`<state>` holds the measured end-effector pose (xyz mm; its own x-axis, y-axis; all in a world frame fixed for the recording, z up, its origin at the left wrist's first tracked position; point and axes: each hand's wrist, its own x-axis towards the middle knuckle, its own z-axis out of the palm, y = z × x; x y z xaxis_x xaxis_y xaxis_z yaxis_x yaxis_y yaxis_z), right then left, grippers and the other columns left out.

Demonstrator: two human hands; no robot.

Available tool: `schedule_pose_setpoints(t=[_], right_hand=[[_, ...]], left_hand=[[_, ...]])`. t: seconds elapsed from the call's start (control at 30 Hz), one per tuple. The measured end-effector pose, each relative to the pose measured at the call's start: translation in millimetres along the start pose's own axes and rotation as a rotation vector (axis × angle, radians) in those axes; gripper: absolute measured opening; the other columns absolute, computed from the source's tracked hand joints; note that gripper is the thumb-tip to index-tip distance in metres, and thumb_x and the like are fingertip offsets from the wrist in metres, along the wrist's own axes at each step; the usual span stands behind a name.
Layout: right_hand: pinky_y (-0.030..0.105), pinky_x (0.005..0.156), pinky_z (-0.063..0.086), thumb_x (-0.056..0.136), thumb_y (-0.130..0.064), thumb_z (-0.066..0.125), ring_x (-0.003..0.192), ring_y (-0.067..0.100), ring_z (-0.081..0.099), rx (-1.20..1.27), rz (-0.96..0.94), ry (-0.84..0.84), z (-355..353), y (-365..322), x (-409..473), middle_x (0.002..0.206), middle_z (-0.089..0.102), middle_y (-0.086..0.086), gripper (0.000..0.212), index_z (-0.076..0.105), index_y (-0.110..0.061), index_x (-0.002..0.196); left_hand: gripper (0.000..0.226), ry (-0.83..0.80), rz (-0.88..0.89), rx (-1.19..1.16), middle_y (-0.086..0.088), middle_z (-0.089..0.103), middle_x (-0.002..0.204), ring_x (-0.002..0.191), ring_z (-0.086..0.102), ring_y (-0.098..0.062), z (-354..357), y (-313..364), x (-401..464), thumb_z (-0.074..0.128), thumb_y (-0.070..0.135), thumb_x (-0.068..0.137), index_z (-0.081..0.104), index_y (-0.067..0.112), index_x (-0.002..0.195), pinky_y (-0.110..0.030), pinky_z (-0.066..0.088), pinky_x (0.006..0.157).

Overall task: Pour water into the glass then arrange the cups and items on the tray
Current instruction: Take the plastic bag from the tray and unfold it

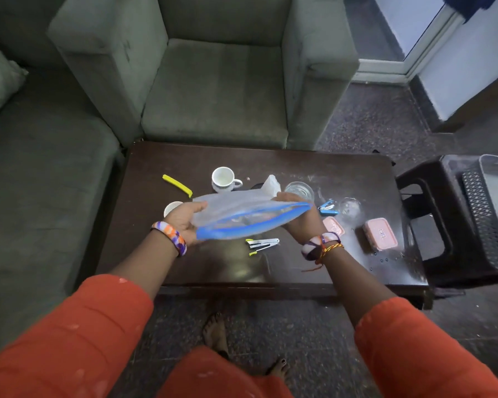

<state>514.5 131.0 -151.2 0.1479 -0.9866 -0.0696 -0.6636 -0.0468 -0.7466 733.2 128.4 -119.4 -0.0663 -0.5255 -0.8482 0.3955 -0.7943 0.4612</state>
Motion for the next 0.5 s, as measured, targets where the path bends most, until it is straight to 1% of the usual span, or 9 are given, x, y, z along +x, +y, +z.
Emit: schedule_pose_setpoints(t=[0.1,0.17,0.2,0.23,0.3,0.33,0.4,0.47,0.5], right_hand=[[0.005,0.063,0.038,0.080,-0.001,0.060,0.073,0.015,0.054,-0.087,0.077,0.033,-27.0,0.8,-12.5,0.070,0.065,-0.009,0.024,0.066,-0.023,0.073],[0.023,0.075,0.050,0.080,-0.003,0.065,0.081,0.018,0.062,0.149,0.142,0.102,-46.1,-1.9,-24.9,0.086,0.072,0.008,0.008,0.072,-0.006,0.084],[0.028,0.073,0.050,0.078,-0.008,0.070,0.079,0.015,0.062,0.257,0.184,0.151,-55.6,-4.2,-32.1,0.084,0.071,0.007,0.009,0.071,-0.004,0.085],[0.024,0.064,0.047,0.075,-0.016,0.074,0.067,0.009,0.059,0.323,0.234,0.190,-64.9,-5.9,-38.0,0.071,0.068,0.002,0.011,0.070,-0.006,0.075],[0.012,0.042,0.031,0.072,-0.030,0.076,0.037,-0.003,0.038,0.324,0.326,0.226,-82.8,-7.5,-45.3,0.036,0.046,-0.014,0.038,0.055,-0.014,0.046],[0.011,0.036,0.024,0.073,-0.033,0.075,0.029,0.001,0.033,0.320,0.347,0.230,-91.7,-9.5,-48.9,0.026,0.037,-0.012,0.044,0.050,-0.016,0.041],[0.011,0.041,0.028,0.076,-0.032,0.073,0.030,0.000,0.036,0.366,0.356,0.247,-110.0,-13.4,-55.6,0.028,0.040,-0.012,0.045,0.051,-0.013,0.042],[0.022,0.058,0.037,0.077,-0.033,0.072,0.055,0.008,0.049,0.488,0.352,0.275,-124.8,-16.8,-63.0,0.055,0.053,0.000,0.037,0.054,-0.006,0.060],[0.027,0.064,0.037,0.077,-0.033,0.072,0.065,0.016,0.048,0.541,0.347,0.266,-130.6,-19.1,-67.3,0.069,0.051,0.009,0.032,0.055,-0.007,0.072]], left_hand=[[0.033,-0.117,-0.008,-0.079,-0.009,0.072,0.074,0.056,0.072,-0.023,12.7,-11.9,-14.3,0.049,0.037,0.091,0.063,0.010,0.081,-0.040,0.059,0.052],[0.048,-0.210,0.102,0.011,-0.003,0.072,0.088,0.085,0.069,-0.016,21.8,-18.6,-23.3,0.043,0.057,0.087,0.072,0.019,0.078,-0.042,0.054,0.084],[0.054,-0.248,0.166,0.072,0.000,0.069,0.101,0.105,0.056,-0.013,27.6,-21.3,-30.6,0.037,0.067,0.083,0.073,0.027,0.085,-0.043,0.039,0.102],[0.058,-0.294,0.235,0.130,0.005,0.065,0.110,0.116,0.041,-0.010,33.4,-24.2,-37.2,0.033,0.075,0.077,0.072,0.035,0.092,-0.041,0.025,0.107],[0.065,-0.406,0.342,0.239,0.013,0.061,0.116,0.111,0.039,-0.001,45.5,-30.2,-50.2,0.039,0.087,0.055,0.070,0.045,0.094,-0.026,0.023,0.096],[0.072,-0.436,0.390,0.279,0.016,0.060,0.118,0.107,0.045,0.004,51.7,-33.0,-54.2,0.049,0.087,0.046,0.068,0.043,0.100,-0.019,0.030,0.091],[0.059,-0.392,0.514,0.339,0.016,0.069,0.107,0.104,0.053,0.000,64.7,-37.7,-56.8,0.064,0.065,0.063,0.065,0.026,0.107,-0.010,0.043,0.081],[0.007,-0.275,0.610,0.359,0.016,0.075,0.072,0.086,0.060,-0.006,77.9,-41.1,-58.5,0.059,0.019,0.087,0.063,0.016,0.091,-0.005,0.049,0.063],[0.011,-0.223,0.627,0.353,0.014,0.072,0.059,0.074,0.062,-0.005,84.1,-42.0,-60.7,0.056,0.006,0.087,0.061,0.014,0.083,-0.007,0.050,0.057]])
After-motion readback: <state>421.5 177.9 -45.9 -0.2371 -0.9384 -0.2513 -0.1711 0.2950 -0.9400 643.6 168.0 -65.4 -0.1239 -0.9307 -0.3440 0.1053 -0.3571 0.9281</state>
